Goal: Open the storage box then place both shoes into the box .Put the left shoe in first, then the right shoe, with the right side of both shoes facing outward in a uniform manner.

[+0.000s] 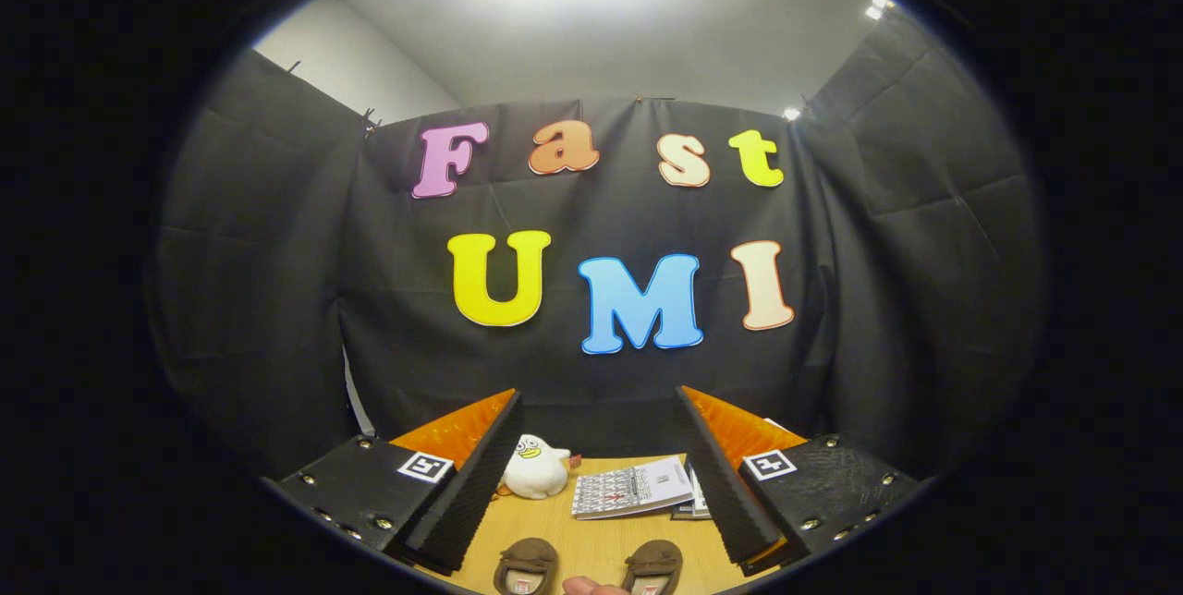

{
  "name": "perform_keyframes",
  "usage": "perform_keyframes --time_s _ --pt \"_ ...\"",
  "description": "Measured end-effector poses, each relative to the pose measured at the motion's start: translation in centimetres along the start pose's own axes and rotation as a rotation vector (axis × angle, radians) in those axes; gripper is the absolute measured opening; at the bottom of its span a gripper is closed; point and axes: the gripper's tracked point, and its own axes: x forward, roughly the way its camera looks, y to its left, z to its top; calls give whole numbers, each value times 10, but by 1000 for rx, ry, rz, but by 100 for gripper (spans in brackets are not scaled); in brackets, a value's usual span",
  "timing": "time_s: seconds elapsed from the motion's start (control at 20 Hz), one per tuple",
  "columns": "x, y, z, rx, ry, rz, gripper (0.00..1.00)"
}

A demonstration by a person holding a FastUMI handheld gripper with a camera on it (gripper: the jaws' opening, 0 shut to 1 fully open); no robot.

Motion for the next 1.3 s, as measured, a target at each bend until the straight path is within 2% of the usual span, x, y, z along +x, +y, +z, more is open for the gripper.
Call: perform_keyframes --time_s 0.25,0.55,1.1,1.3 --pt "11 6 -15 9 22 12 99" --pt "21 38 -50 56 99 118 98" --pt "41 138 -154 344 436 515 96" --pt "39 181 -200 531 607 658 97"
